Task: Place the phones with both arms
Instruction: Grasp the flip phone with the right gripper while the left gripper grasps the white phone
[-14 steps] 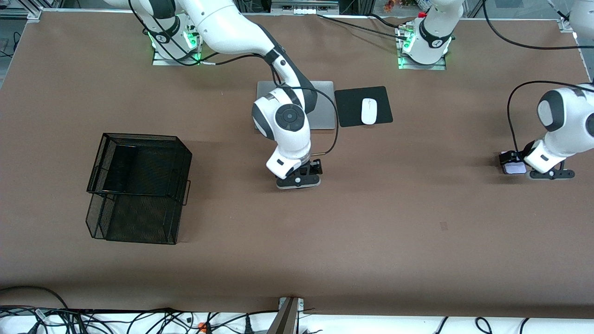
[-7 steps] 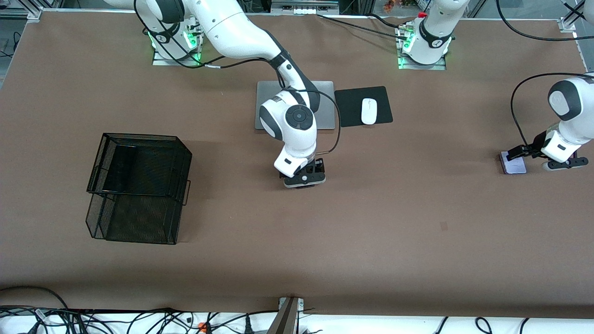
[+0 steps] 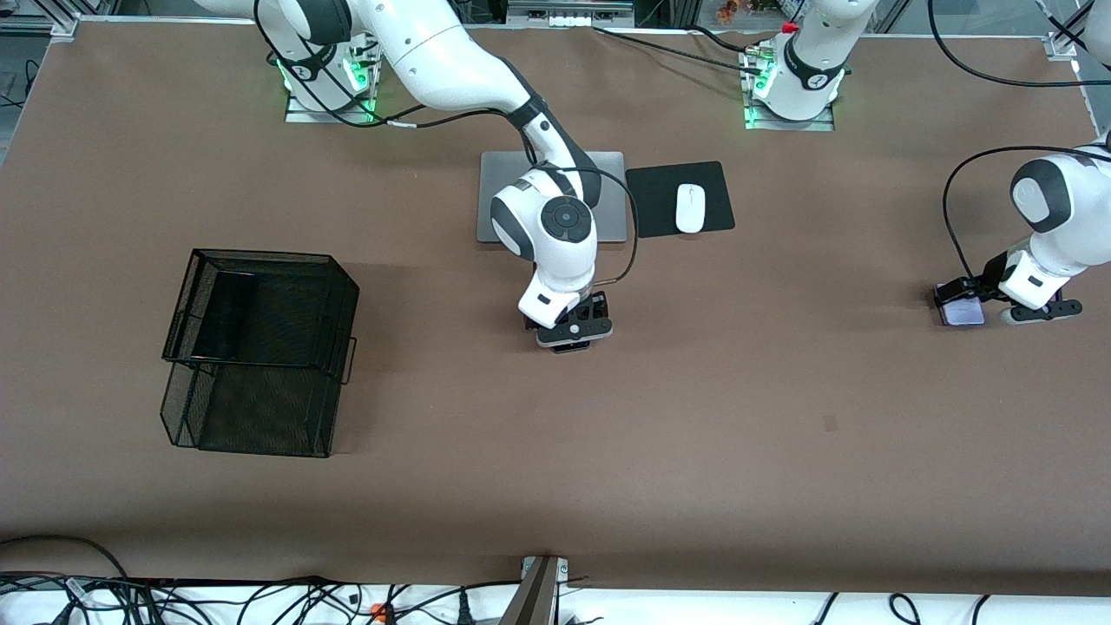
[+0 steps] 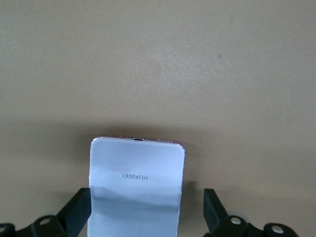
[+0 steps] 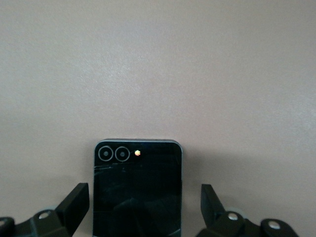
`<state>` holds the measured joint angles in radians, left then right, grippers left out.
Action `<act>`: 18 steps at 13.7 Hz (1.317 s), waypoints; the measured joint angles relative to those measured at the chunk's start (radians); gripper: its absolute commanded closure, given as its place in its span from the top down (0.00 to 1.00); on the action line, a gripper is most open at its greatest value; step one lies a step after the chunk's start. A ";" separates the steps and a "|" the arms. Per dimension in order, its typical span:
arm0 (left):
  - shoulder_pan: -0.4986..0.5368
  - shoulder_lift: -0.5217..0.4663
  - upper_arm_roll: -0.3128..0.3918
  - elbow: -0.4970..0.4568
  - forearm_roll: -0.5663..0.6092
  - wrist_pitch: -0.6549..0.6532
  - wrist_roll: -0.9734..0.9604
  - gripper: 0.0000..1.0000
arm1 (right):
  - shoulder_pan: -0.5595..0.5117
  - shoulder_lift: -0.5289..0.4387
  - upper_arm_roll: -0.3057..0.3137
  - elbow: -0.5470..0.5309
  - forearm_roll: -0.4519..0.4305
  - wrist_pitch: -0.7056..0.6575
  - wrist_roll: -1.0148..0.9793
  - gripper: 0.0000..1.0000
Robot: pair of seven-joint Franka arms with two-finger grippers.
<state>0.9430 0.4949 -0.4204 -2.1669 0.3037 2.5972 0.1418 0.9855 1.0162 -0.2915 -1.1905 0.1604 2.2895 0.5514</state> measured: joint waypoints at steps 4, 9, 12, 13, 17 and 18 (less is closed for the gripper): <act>0.003 0.013 0.000 0.002 0.000 0.012 0.000 1.00 | 0.009 0.011 0.002 -0.004 0.000 0.024 -0.001 1.00; 0.005 0.013 0.002 0.013 0.000 0.013 0.011 1.00 | 0.012 0.022 0.002 -0.015 0.000 0.042 -0.001 1.00; 0.022 0.013 0.003 0.018 0.000 0.013 0.037 1.00 | 0.012 0.022 0.002 -0.015 0.000 0.044 -0.002 1.00; 0.026 0.015 0.003 0.018 0.000 0.015 0.040 1.00 | 0.012 0.022 0.002 -0.015 0.000 0.044 -0.002 0.99; 0.028 0.032 0.003 0.018 0.000 0.034 0.041 1.00 | 0.013 0.023 0.002 -0.015 -0.003 0.046 -0.005 0.99; 0.029 0.032 0.003 0.019 0.000 0.035 0.041 1.00 | 0.013 0.024 0.002 -0.016 -0.007 0.053 -0.005 0.91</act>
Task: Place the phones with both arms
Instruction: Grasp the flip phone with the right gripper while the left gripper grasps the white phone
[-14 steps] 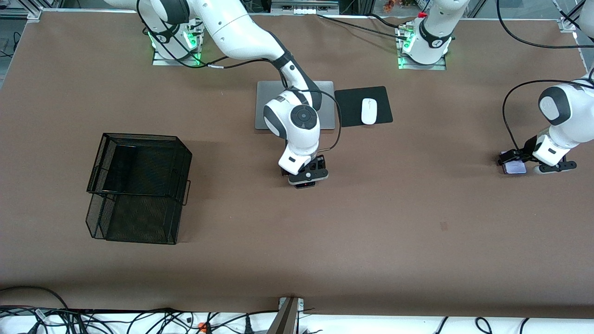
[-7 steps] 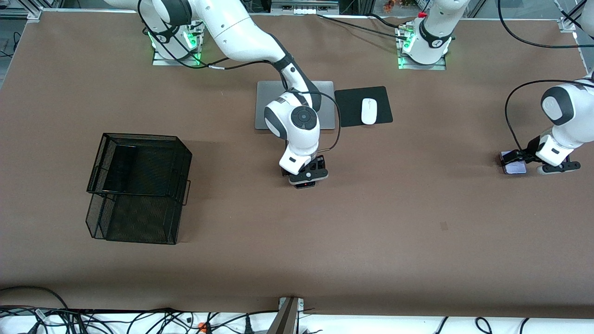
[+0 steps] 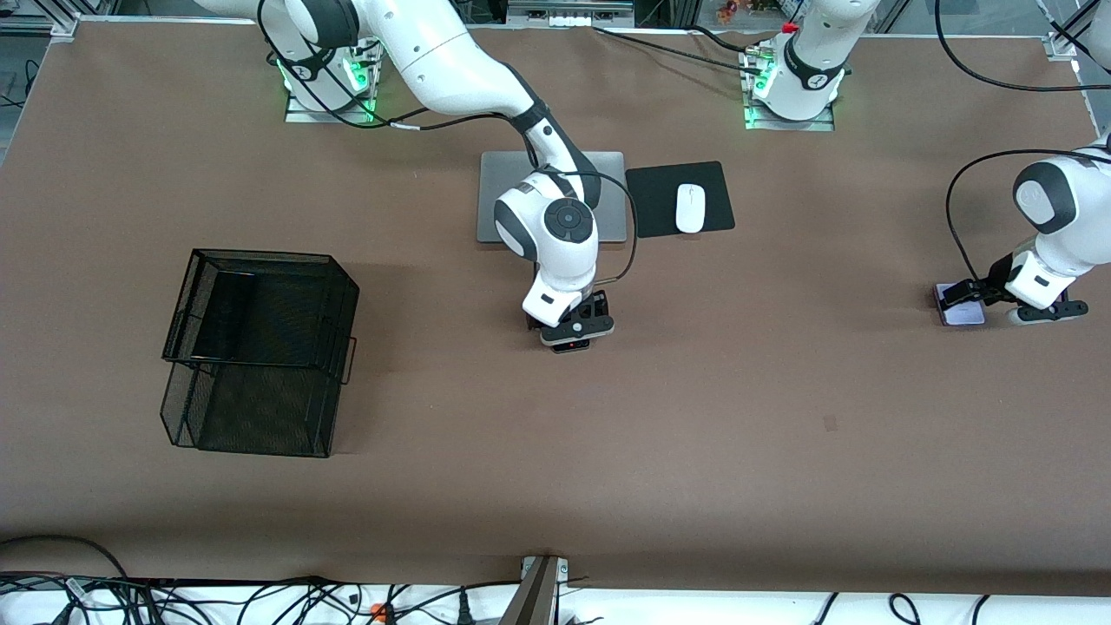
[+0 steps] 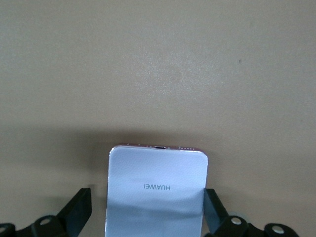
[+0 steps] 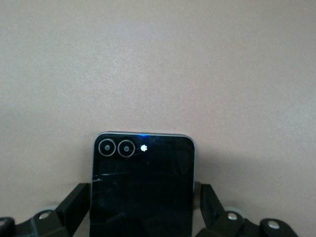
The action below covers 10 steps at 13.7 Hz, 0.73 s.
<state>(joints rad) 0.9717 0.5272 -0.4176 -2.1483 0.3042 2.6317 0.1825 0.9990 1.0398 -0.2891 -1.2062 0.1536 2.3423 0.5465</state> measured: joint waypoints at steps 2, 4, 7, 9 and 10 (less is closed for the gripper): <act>0.000 0.001 0.000 0.000 0.000 0.000 0.000 1.00 | 0.001 0.003 0.000 -0.003 -0.010 0.030 -0.002 0.18; 0.001 0.009 0.000 0.000 0.000 0.016 0.000 1.00 | 0.003 -0.002 0.000 -0.003 -0.015 0.042 -0.004 0.00; 0.004 0.033 0.001 0.000 0.000 0.041 0.000 1.00 | 0.003 0.000 0.000 -0.003 -0.015 0.046 -0.005 0.00; 0.005 0.034 0.001 0.001 0.000 0.043 0.000 1.00 | 0.002 -0.001 -0.010 0.000 -0.015 0.038 -0.005 0.00; 0.005 0.035 0.001 0.001 0.000 0.044 0.000 1.00 | 0.001 -0.008 -0.025 0.005 -0.015 0.017 -0.005 0.00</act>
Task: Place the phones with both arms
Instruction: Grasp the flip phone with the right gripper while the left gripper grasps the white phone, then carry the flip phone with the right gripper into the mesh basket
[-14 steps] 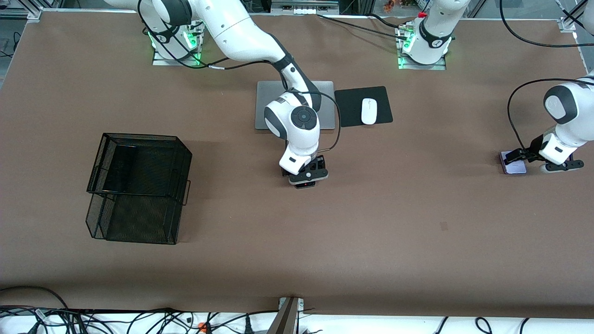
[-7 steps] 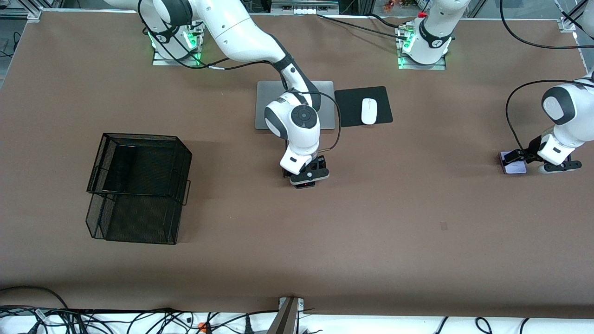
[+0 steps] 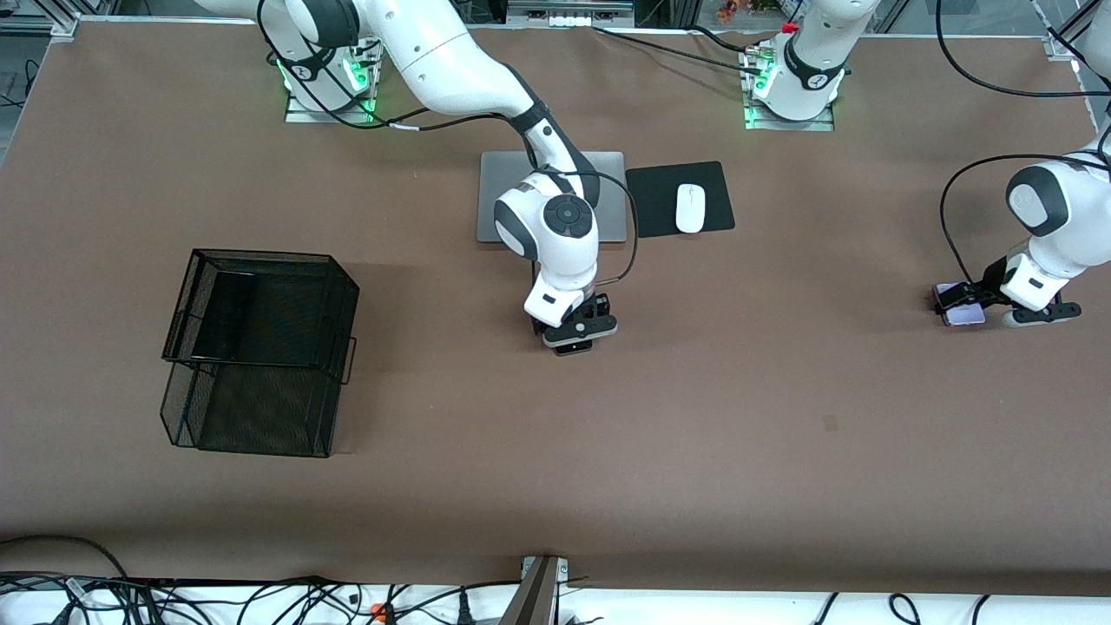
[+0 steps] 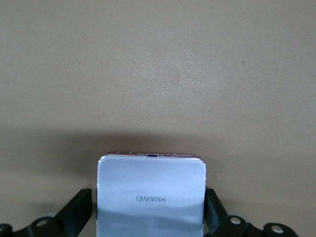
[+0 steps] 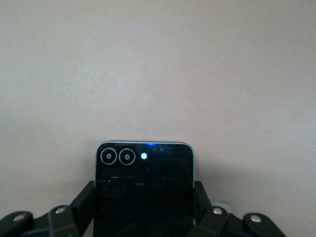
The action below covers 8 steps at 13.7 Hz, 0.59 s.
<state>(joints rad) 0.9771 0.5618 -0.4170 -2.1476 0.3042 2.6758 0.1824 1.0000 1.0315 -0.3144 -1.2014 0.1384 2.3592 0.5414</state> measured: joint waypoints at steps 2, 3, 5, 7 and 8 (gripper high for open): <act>0.001 0.001 0.000 0.000 0.000 0.003 -0.001 0.92 | -0.016 -0.046 -0.046 0.017 0.001 -0.087 0.001 0.00; 0.002 0.003 0.000 0.000 0.000 0.004 -0.001 0.82 | -0.041 -0.091 -0.058 0.025 0.001 -0.145 0.001 0.00; 0.010 0.001 -0.003 0.001 0.000 0.008 -0.002 0.66 | -0.122 -0.212 -0.069 0.032 0.001 -0.290 -0.025 0.00; 0.011 -0.002 -0.005 0.000 0.000 0.007 -0.005 0.45 | -0.244 -0.330 -0.075 0.031 0.001 -0.446 -0.143 0.00; 0.011 -0.002 -0.005 0.000 0.000 0.007 -0.006 0.31 | -0.315 -0.377 -0.076 0.028 0.001 -0.520 -0.222 0.00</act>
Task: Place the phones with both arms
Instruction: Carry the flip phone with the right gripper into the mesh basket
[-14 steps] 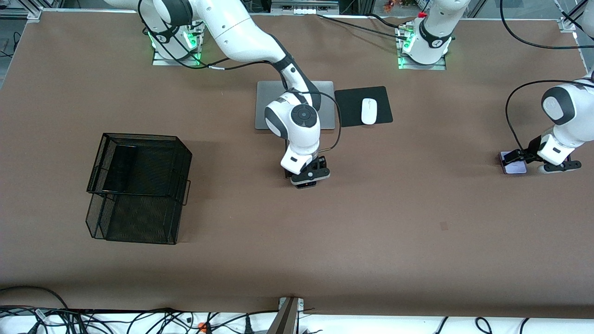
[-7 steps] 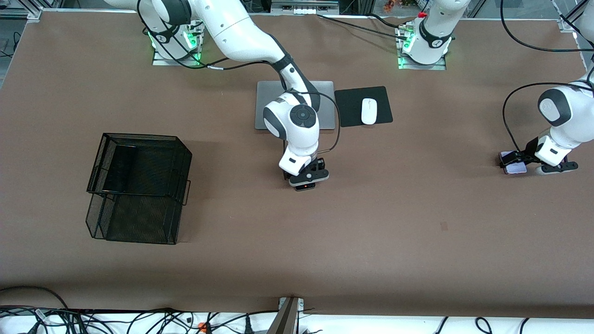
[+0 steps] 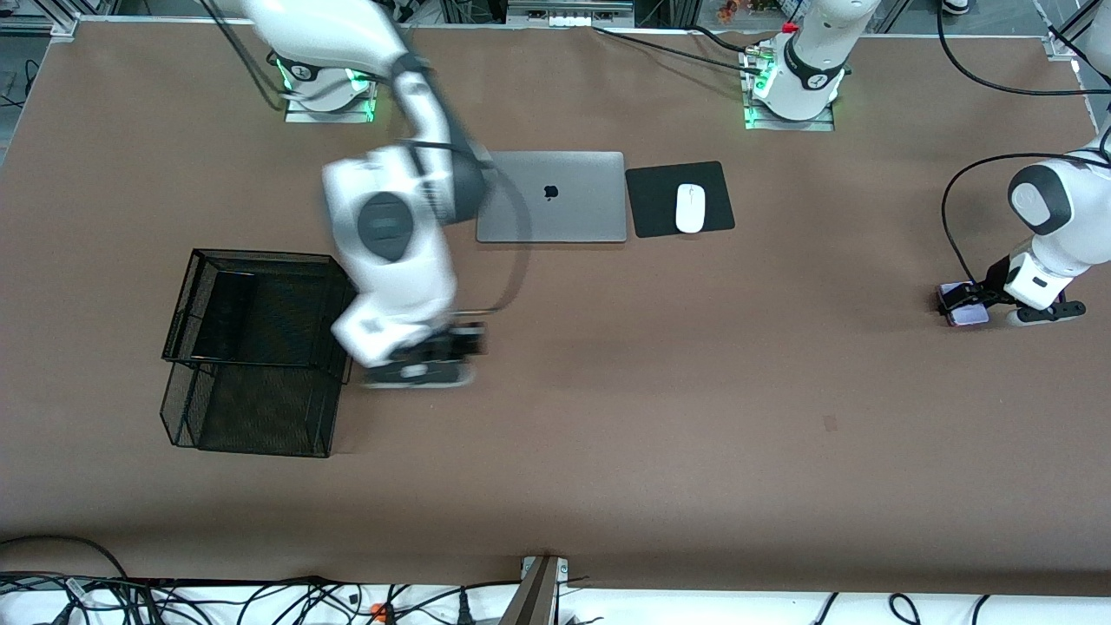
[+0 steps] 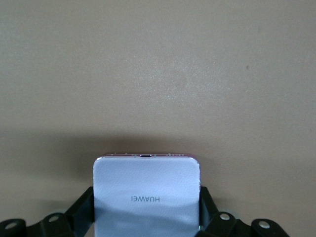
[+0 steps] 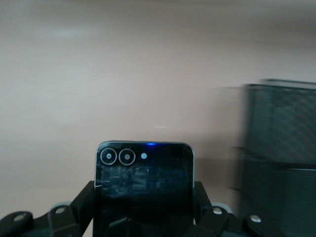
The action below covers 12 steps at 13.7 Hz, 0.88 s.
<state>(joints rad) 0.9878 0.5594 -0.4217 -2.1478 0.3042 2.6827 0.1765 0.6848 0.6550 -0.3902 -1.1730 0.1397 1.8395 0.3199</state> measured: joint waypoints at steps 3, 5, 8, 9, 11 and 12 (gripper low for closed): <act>0.000 0.000 -0.001 0.002 0.000 0.001 -0.027 0.09 | -0.173 -0.075 -0.003 -0.037 0.003 -0.157 -0.192 0.00; -0.001 0.001 -0.004 0.010 0.000 -0.007 -0.051 0.04 | -0.206 -0.111 -0.021 -0.132 0.004 -0.161 -0.216 0.00; -0.032 0.008 -0.021 0.090 0.000 -0.155 -0.081 0.00 | -0.201 -0.215 -0.030 -0.390 0.005 -0.015 -0.215 0.00; -0.061 0.008 -0.025 0.128 0.000 -0.220 -0.110 0.00 | -0.197 -0.256 -0.030 -0.481 0.004 0.049 -0.215 0.00; -0.134 0.007 -0.029 0.191 0.000 -0.315 -0.185 0.00 | -0.191 -0.316 -0.030 -0.618 0.005 0.128 -0.214 0.00; -0.170 0.007 -0.030 0.214 0.000 -0.349 -0.221 0.00 | -0.188 -0.336 -0.030 -0.661 0.004 0.146 -0.213 0.00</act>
<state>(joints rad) 0.8180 0.5668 -0.4517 -1.9339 0.3042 2.3336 -0.0440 0.4969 0.3194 -0.4200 -1.8342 0.1442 1.9857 0.1066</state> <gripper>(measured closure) 0.154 0.194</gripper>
